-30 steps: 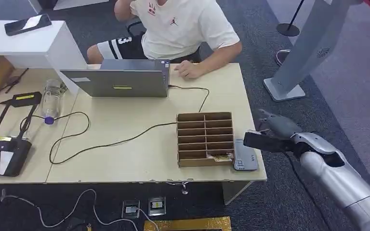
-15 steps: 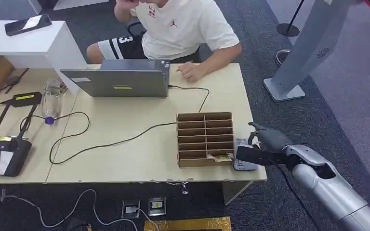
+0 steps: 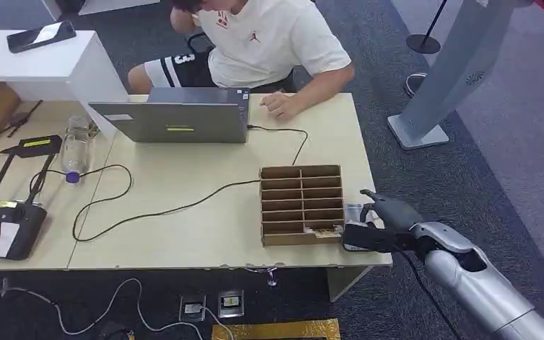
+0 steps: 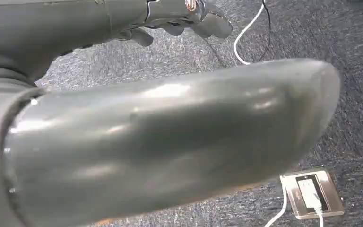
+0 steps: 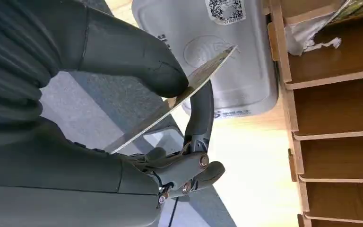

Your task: Pass the card to the sensor for recognition and then transmit it.

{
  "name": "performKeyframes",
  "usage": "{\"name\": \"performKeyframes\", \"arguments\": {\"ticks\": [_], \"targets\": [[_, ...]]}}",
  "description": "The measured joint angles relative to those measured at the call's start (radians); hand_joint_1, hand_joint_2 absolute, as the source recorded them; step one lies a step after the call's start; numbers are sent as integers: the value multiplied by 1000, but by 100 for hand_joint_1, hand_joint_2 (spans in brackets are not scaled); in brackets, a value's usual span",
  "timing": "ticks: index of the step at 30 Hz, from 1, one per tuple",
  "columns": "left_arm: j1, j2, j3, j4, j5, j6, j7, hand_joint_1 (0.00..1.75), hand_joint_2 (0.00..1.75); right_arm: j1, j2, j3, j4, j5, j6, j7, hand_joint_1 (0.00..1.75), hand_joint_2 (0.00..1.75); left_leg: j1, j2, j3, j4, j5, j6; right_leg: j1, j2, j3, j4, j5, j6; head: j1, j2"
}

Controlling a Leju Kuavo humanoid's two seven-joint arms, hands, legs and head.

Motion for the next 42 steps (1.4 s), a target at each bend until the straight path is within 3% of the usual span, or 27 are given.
{"name": "performKeyframes", "arguments": {"ticks": [42], "targets": [[0, 5, -8, 0, 16, 3, 0, 0, 0, 38, 26, 27, 3, -18, -61, 3, 175, 175, 1, 3, 2, 0, 0, 0, 1, 1, 1, 0, 0, 0, 0, 0]]}}
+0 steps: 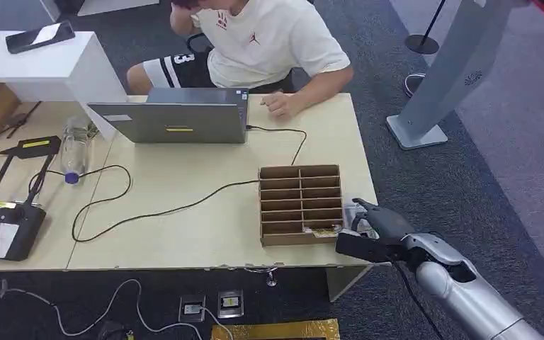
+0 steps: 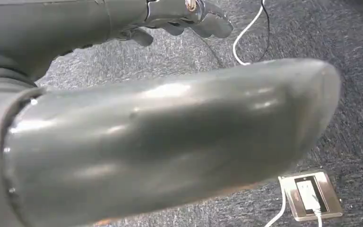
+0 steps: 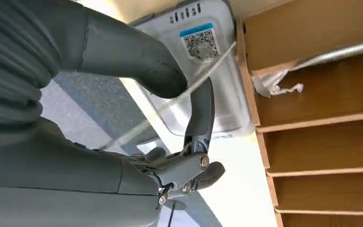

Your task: Pass the card to the sensor for recognition and then transmit it.

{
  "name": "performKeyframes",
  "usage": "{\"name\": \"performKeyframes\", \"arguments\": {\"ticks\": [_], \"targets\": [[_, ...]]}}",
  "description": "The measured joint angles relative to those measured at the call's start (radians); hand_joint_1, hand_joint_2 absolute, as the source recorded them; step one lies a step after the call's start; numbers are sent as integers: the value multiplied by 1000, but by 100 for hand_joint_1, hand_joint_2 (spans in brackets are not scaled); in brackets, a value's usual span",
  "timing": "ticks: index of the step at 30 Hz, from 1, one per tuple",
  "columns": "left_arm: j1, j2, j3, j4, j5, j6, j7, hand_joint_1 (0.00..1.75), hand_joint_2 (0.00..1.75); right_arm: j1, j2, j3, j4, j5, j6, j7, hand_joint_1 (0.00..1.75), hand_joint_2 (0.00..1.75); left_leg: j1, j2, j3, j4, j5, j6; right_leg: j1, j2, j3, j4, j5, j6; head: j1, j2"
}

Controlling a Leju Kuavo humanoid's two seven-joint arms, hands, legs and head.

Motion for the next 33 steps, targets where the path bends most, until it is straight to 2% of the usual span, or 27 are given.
{"name": "performKeyframes", "arguments": {"ticks": [13, 16, 20, 23, 28, 33], "targets": [[4, -3, -11, 0, 8, 8, -4, 0, 0, -70, -20, -19, 23, 42, 27, -30, 175, 175, 0, 0, -1, 0, 0, 0, 0, 0, 0, 0, 0, 0, 0, 0], [5, -5, -11, 0, 12, 11, -9, 0, 0, -91, -23, -31, 26, 68, 29, -53, 175, 175, 0, 0, -1, 0, 0, 0, 0, 0, 0, 0, 0, 0, 0, 0], [6, -6, -14, 0, 14, 17, -23, 0, 0, -180, -36, -49, 36, 98, 28, -91, 175, 175, 0, 0, -1, 0, 0, 0, -1, 0, -1, 0, 1, 1, 0, 0], [6, -7, -16, 0, 13, 20, -34, 0, 0, -322, -52, -77, 50, 118, 35, -137, 175, 175, -2, 0, -1, 0, 1, 0, -2, 0, -2, 1, 1, 1, 0, 0], [5, -10, -18, 0, 13, 23, -36, 0, 0, -488, -58, -90, 93, 134, 36, -174, 175, 175, -1, -1, -1, 0, 1, 0, -1, 0, -1, 1, 1, 1, 1, 0], [5, -14, -18, 0, 12, 23, -36, 0, 0, -546, -57, -89, 123, 149, 27, -189, 175, 175, -1, -1, -2, 0, 0, 0, -1, 0, -1, 1, 1, 1, 0, 0]]}}
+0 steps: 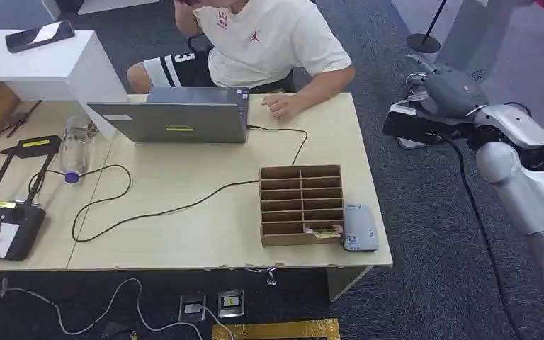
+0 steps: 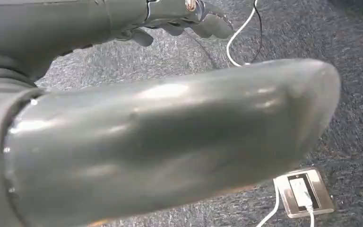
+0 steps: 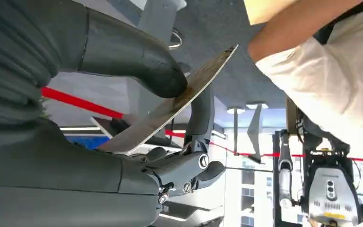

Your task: Pass the card to the sensor for recognition and then transmit it.

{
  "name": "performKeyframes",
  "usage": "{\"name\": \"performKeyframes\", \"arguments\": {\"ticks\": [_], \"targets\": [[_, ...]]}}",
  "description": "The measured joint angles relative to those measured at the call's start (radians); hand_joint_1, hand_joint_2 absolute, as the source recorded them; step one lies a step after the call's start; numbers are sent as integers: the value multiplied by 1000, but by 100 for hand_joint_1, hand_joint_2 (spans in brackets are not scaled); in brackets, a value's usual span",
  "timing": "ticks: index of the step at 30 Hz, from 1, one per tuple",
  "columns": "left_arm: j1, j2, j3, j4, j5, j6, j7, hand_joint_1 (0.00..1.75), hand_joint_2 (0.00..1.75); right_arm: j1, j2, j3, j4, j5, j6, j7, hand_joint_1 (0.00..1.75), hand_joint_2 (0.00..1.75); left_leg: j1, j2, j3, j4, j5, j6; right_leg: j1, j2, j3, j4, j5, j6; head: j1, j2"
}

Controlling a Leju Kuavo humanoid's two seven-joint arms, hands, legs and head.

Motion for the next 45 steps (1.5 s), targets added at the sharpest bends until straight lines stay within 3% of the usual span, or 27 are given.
{"name": "performKeyframes", "arguments": {"ticks": [7, 17, 23, 28, 40, 41, 45], "targets": [[-11, -3, -22, -2, -16, -11, 0, 0, 0, -131, 70, 41, 109, 89, -18, -82, 175, 175, 1, 0, -1, 0, 0, 0, 1, 0, 0, 0, 0, 0, 0, 0], [-32, -2, -68, -16, -10, -31, 10, 0, 0, -227, 320, 170, 383, 163, -78, -140, 175, 175, 3, -2, -1, 0, 1, -2, 4, -1, 0, 2, 0, -1, 0, 0], [-29, -2, -73, -16, 7, -32, 10, 0, 0, -233, 420, 212, 509, 177, -123, -130, 175, 175, 3, -2, -1, 0, 1, -2, 3, -1, 0, 1, -1, -1, 0, 0], [-25, -2, -73, -16, 19, -27, 10, 0, 0, -243, 460, 228, 586, 167, -151, -122, 175, 175, 3, -2, -1, 0, 1, -2, 3, -1, 0, 1, -1, -1, 0, 0], [-22, -2, -74, -16, 28, -24, 10, 0, 0, -247, 484, 237, 662, 159, -176, -118, 175, 175, 3, -2, 0, 0, 1, -2, 3, -1, 0, 1, -1, -1, 0, 0], [-22, -2, -74, -16, 30, -24, 10, 0, 0, -247, 487, 238, 682, 159, -196, -110, 2, 175, 3, -2, 0, 0, 1, -2, 3, -1, 0, 1, -1, -1, 0, 0], [-22, -2, -77, -16, 31, -24, 10, 0, 0, -247, 487, 238, 693, 164, -227, -99, 0, 175, 3, -2, 0, 0, 1, -2, 3, -1, 0, 1, -1, -1, 0, 0]]}}
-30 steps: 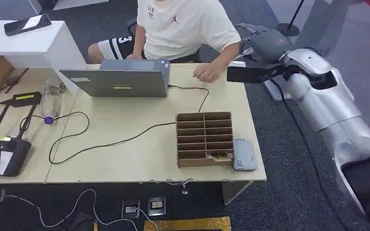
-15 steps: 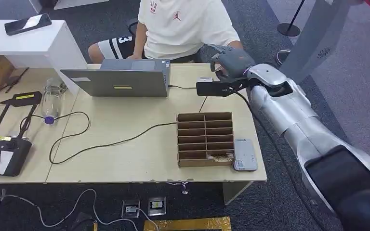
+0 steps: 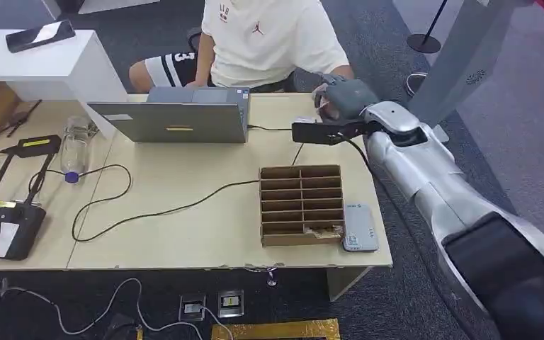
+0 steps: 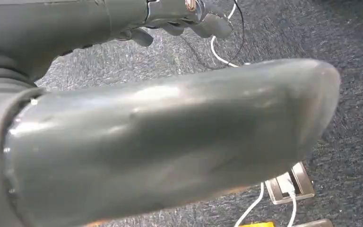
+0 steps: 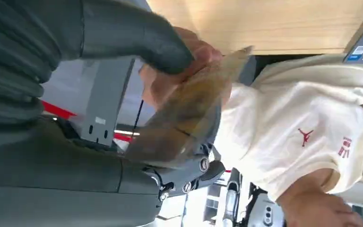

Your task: Pass the card to the sensor for recognition and then transmit it.

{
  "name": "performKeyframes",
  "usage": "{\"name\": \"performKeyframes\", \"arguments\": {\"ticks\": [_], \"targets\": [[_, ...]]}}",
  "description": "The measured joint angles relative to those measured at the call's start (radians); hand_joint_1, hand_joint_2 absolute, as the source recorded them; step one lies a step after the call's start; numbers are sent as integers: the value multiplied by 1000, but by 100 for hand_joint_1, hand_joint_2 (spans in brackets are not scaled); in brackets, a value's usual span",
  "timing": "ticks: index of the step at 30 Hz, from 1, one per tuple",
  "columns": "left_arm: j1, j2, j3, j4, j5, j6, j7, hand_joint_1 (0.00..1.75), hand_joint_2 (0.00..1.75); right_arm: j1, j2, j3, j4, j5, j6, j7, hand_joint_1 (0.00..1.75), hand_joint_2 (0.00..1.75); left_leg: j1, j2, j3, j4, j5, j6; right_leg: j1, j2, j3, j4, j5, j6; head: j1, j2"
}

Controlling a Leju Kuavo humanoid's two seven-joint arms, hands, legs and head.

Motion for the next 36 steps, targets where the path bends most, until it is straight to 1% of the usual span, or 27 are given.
{"name": "performKeyframes", "arguments": {"ticks": [4, 8, 11, 14, 16, 17, 19, 21, 23, 26, 28, 33, 36], "targets": [[0, 0, -15, 0, 6, 6, 0, 0, 0, 0, 0, -2, 9, 1, -51, 8, 0, 175, 0, 0, 0, 0, 0, 0, 0, 0, 0, 0, 0, 0, 0, 0], [0, 0, -22, 0, 10, 9, 0, 0, 0, -1, -2, -5, 15, -18, -90, -8, 0, 175, 0, 0, 1, 0, 0, 0, 0, 1, 0, 0, 0, 0, 0, 0], [1, 0, -27, 0, 23, 21, -2, 0, 0, -2, -4, -21, 15, -108, -94, -57, 0, 175, 0, 0, 1, 0, 0, 0, 0, 1, 0, 0, 0, 0, 0, 0], [4, 0, -34, 0, 34, 32, -10, 0, 0, -4, -11, -74, -6, -274, -18, -111, 0, 175, 0, 0, 1, 0, 0, 0, 0, 1, 0, 0, 0, 0, 0, 0], [7, 0, -40, 0, 38, 36, -11, 0, 0, -4, -19, -108, -31, -361, 51, -109, 0, 175, 0, 0, 1, 0, 0, 0, 0, 1, 0, 0, 0, 0, 0, 0], [7, 0, -41, 0, 42, 36, -13, 0, 0, -2, -25, -125, -50, -422, 104, -98, 0, 175, 0, 0, 1, 0, 0, 0, 0, 1, 0, 0, 0, 0, 0, 0], [9, 0, -45, 0, 49, 36, -16, 0, 0, 17, -42, -159, -104, -524, 178, -71, 0, 175, 0, 0, 1, 0, 0, 0, 0, 0, 0, 0, 0, 0, 0, 0], [12, 0, -46, 0, 54, 37, -16, 0, 0, 54, -63, -190, -174, -611, 232, -27, 0, 175, 0, 0, 1, 0, 0, 0, 0, 0, 0, -1, 0, 0, 0, 0], [13, 1, -46, 0, 60, 38, -16, 0, 0, 113, -88, -216, -258, -679, 270, 44, 0, 175, 0, 0, 1, 0, 0, 0, 0, 0, 1, -1, 0, 0, 0, 0], [18, 7, -47, 1, 67, 38, -16, 0, 0, 230, -135, -244, -414, -734, 279, 133, 0, 175, 0, 0, 2, 0, -1, 0, 0, 0, 1, -1, 0, 0, 0, 0], [19, 11, -48, 1, 70, 38, -16, 0, 0, 305, -161, -259, -508, -742, 275, 181, 0, 175, 0, 0, 2, 0, -1, 0, 0, 0, 1, -1, 0, 0, 0, 0], [20, 13, -59, 1, 72, 37, -16, 0, 0, 470, -215, -286, -707, -712, 258, 238, 0, 175, 0, 1, 2, 0, -2, 0, 0, 0, 1, -1, 0, 0, 0, 0], [21, 13, -66, 1, 80, 37, -16, 0, 0, 557, -238, -300, -792, -700, 245, 260, 0, 175, 0, 1, 2, 0, -2, 0, 0, 0, 1, -1, 0, 0, 0, 0]]}}
